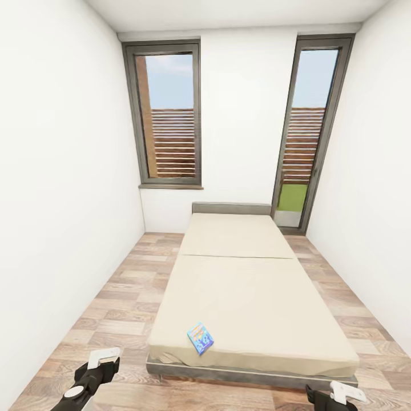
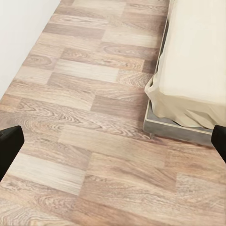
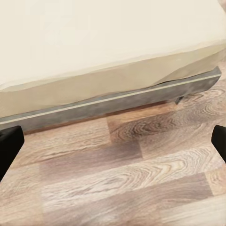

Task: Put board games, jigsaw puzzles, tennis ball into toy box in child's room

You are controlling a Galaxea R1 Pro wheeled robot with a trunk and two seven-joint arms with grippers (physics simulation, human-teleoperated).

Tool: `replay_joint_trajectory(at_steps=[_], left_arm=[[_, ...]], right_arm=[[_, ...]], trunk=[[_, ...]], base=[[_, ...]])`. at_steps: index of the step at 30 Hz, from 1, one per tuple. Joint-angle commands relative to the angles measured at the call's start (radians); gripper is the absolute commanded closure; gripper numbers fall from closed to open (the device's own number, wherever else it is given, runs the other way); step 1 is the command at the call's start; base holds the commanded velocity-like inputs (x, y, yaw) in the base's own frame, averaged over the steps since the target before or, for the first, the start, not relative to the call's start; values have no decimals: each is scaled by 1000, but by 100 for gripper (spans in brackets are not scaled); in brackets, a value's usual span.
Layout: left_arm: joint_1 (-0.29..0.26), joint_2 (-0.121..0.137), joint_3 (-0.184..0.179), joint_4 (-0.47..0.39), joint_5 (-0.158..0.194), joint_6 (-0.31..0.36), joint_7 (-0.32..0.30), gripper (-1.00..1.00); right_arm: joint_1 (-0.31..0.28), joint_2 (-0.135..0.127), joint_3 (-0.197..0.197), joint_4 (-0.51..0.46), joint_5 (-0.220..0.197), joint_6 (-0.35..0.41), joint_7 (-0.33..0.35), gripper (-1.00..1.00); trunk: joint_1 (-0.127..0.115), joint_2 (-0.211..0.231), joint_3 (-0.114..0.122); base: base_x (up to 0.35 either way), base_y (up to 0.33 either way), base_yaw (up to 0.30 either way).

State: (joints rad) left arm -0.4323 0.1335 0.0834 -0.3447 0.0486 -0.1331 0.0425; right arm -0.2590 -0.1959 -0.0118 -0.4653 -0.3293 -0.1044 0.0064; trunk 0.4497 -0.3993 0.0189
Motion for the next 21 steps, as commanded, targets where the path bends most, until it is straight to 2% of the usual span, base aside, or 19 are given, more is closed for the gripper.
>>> replay_joint_trajectory(at_steps=[1, 8, 16, 21], left_arm=[[0, 0, 0, 1, 5, -3, 1, -100], [0, 0, 0, 1, 4, -3, 1, -100], [-1, -3, -1, 1, 2, -3, 1, -100], [0, -4, -1, 0, 3, -4, 1, -100]], right_arm=[[0, 1, 1, 1, -8, 1, -2, -100], [0, 0, 1, 2, -8, -3, 0, -100], [0, 0, 1, -2, -9, -4, 2, -100], [1, -3, 3, -70, -11, 5, 6, -100]], trunk=[[0, -1, 0], [0, -1, 0], [0, -1, 0], [0, -1, 0]], base=[[0, 0, 0], [0, -21, 0], [0, -218, 0], [0, -70, 0]])
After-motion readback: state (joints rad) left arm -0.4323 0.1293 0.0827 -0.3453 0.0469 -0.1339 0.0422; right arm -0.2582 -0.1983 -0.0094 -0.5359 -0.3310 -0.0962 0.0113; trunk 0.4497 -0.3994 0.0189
